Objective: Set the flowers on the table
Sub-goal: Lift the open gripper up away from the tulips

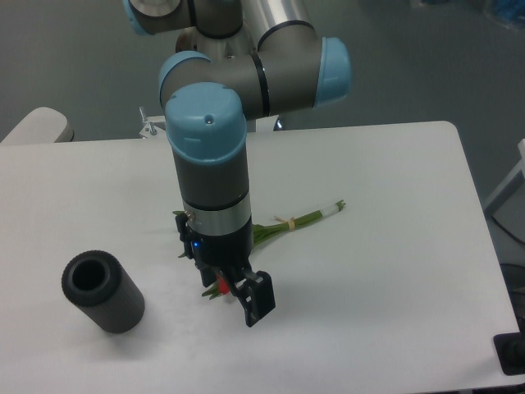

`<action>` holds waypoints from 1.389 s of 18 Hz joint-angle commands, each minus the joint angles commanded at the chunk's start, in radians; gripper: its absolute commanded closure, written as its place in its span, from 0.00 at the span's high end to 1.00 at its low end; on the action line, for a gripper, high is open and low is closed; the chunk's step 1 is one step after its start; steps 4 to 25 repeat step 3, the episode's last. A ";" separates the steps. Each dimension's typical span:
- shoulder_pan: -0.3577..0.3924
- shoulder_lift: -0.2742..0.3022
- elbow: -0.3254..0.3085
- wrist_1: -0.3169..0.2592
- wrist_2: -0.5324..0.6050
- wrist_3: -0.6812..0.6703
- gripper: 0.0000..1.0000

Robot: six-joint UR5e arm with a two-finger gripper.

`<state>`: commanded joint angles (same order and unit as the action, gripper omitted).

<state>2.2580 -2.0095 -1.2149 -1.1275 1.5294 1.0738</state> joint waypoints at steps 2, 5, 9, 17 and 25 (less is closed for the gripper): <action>0.003 0.003 0.002 0.000 -0.002 0.000 1.00; 0.005 0.003 0.002 0.000 -0.002 0.000 1.00; 0.005 0.003 0.002 0.000 -0.002 0.000 1.00; 0.005 0.003 0.002 0.000 -0.002 0.000 1.00; 0.005 0.003 0.002 0.000 -0.002 0.000 1.00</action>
